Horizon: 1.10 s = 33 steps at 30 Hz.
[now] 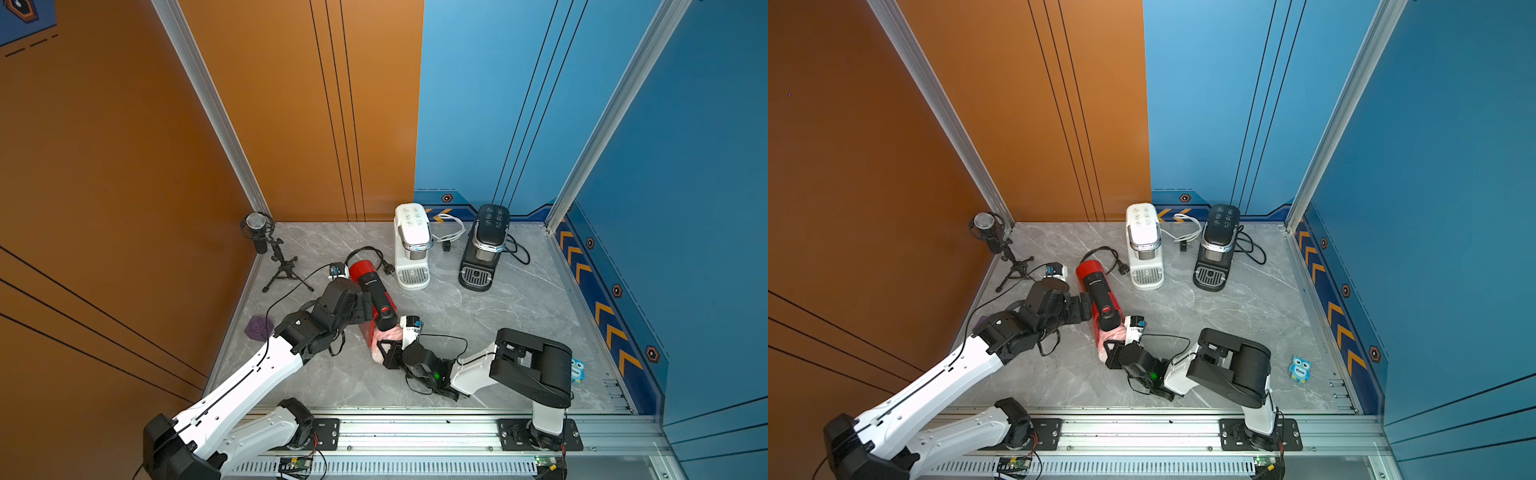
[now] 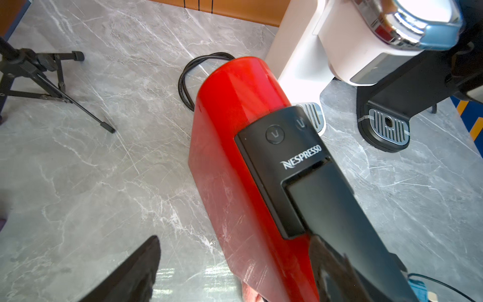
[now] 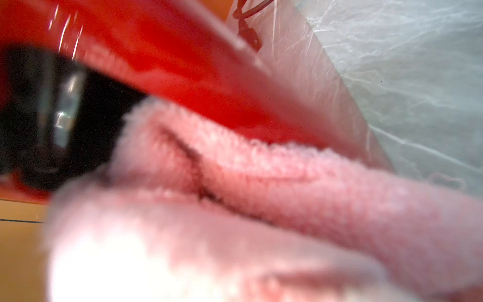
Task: Wipe the surface of a coffee machine
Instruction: Wipe the dirt from the surface of the coffee machine.
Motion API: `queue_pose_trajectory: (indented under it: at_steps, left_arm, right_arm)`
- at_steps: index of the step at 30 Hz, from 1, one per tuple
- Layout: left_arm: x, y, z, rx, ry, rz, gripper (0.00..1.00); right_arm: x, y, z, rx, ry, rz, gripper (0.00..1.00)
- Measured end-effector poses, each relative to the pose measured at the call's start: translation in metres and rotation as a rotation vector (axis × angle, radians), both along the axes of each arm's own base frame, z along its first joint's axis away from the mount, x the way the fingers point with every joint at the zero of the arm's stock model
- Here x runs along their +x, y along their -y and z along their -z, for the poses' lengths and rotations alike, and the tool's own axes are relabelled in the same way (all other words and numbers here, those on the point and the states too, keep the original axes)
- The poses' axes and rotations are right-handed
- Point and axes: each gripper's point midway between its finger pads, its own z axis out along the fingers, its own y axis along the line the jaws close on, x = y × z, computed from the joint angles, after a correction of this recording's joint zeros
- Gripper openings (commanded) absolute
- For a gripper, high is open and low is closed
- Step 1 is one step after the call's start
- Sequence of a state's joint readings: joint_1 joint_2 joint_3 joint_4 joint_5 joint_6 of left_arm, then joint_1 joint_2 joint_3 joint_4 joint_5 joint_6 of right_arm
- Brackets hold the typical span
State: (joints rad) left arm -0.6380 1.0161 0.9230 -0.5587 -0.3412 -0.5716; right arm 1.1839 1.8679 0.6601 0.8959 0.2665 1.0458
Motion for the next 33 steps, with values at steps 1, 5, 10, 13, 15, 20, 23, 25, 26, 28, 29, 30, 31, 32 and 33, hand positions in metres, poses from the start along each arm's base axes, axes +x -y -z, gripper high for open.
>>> queue_pose_trajectory:
  at_steps: [1, 5, 10, 13, 15, 20, 23, 25, 26, 28, 29, 30, 31, 32, 33]
  left_arm:
    - [0.001, 0.003, -0.005, -0.006, 0.010, 0.009, 0.90]
    - [0.004, 0.012, -0.024, -0.031, 0.051, 0.032, 0.89]
    - [0.002, 0.012, -0.029, -0.039, 0.064, 0.034, 0.90]
    - [0.002, 0.014, -0.026, -0.033, 0.057, 0.040, 0.90]
    - [0.005, 0.019, -0.018, -0.011, 0.037, 0.050, 0.90]
    - [0.010, 0.027, 0.003, 0.048, -0.010, 0.059, 0.89]
    - [0.011, 0.027, 0.005, 0.037, 0.001, 0.051, 0.88]
    - [0.011, 0.027, 0.006, 0.020, 0.012, 0.042, 0.88]
    - [0.010, 0.027, 0.007, 0.013, 0.016, 0.038, 0.88]
    - [0.010, 0.026, 0.007, -0.001, 0.025, 0.029, 0.88]
    - [0.010, 0.026, 0.007, -0.010, 0.028, 0.024, 0.88]
    - [0.010, 0.026, 0.007, -0.018, 0.033, 0.021, 0.88]
    - [0.009, 0.026, 0.007, -0.024, 0.035, 0.018, 0.88]
    - [0.009, 0.025, 0.008, -0.029, 0.037, 0.016, 0.88]
    - [0.009, 0.025, 0.008, -0.036, 0.040, 0.012, 0.87]
  right_arm:
    - [0.000, 0.000, -0.003, -0.005, 0.005, -0.003, 0.00]
    - [0.009, -0.006, -0.008, -0.025, 0.014, -0.004, 0.00]
    - [0.024, -0.014, 0.008, -0.059, 0.004, 0.015, 0.00]
    - [0.031, -0.019, 0.016, -0.064, -0.001, 0.027, 0.00]
    - [0.034, -0.023, 0.017, -0.053, -0.005, 0.035, 0.00]
    - [0.033, -0.025, 0.020, -0.031, -0.008, 0.052, 0.00]
    - [0.026, -0.022, 0.022, -0.034, -0.005, 0.048, 0.00]
    - [0.017, -0.020, 0.022, -0.043, -0.005, 0.032, 0.00]
    - [0.014, -0.019, 0.021, -0.048, -0.004, 0.025, 0.00]
    - [0.008, -0.016, 0.016, -0.065, 0.000, 0.011, 0.00]
    - [0.005, -0.014, 0.012, -0.074, 0.005, 0.002, 0.00]
    - [0.004, -0.015, 0.004, -0.072, 0.011, -0.004, 0.00]
    - [0.004, -0.015, -0.003, -0.062, 0.018, -0.008, 0.00]
    - [0.004, -0.016, -0.011, -0.052, 0.029, -0.011, 0.00]
    - [0.006, -0.017, -0.017, -0.046, 0.036, -0.014, 0.00]
